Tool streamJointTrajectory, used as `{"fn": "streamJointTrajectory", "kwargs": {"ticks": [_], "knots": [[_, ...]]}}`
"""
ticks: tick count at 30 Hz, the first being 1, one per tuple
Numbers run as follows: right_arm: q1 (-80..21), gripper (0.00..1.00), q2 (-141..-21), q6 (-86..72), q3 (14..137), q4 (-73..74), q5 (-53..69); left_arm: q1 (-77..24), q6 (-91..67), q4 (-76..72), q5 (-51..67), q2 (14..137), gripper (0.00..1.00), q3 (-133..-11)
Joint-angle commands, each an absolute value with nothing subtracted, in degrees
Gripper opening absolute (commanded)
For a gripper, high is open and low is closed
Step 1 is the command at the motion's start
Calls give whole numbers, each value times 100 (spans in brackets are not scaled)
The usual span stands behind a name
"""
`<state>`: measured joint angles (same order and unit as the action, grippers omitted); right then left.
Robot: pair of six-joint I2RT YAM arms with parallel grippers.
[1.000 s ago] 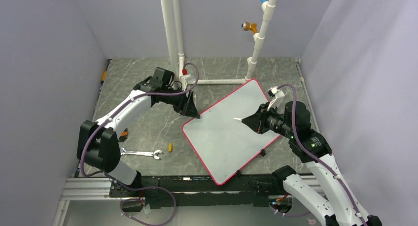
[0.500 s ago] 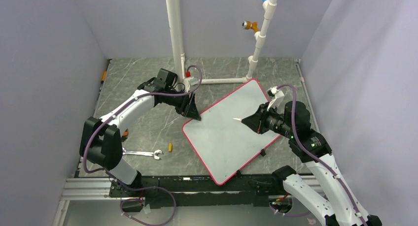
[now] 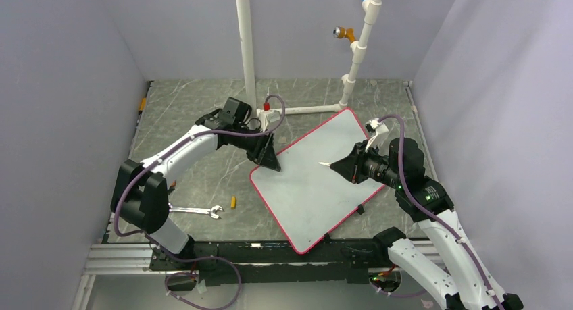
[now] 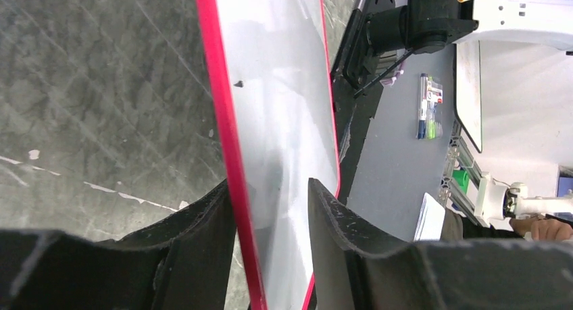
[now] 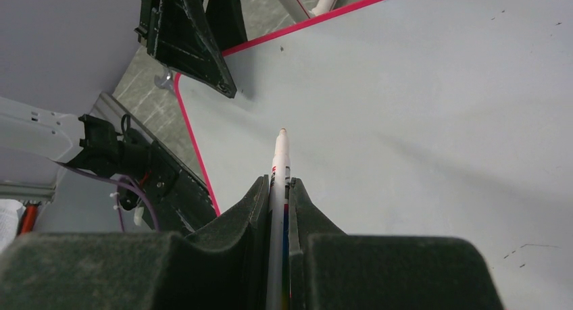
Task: Write a sentence on the whiteboard
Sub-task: Hold the whiteboard at the center of the board.
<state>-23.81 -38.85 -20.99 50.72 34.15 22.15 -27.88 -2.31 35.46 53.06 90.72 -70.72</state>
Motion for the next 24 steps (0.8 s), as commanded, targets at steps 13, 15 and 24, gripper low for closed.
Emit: {"fn": "streamJointTrajectory", "kwargs": {"ticks": [13, 15, 24], "knots": [[-2382, 0, -3965, -2148, 5158, 3030, 2619, -3072, -135, 3711, 5180, 8996, 8, -7295], [-2401, 0, -4022, -2143, 5160, 3008, 2674, -3079, -148, 3715, 5126, 8947, 3, -7310], [-3129, 0, -4353, -2022, 5352, 2915, 2173, -3174, -572, 3505, 4595, 8696, 0, -7295]]}}
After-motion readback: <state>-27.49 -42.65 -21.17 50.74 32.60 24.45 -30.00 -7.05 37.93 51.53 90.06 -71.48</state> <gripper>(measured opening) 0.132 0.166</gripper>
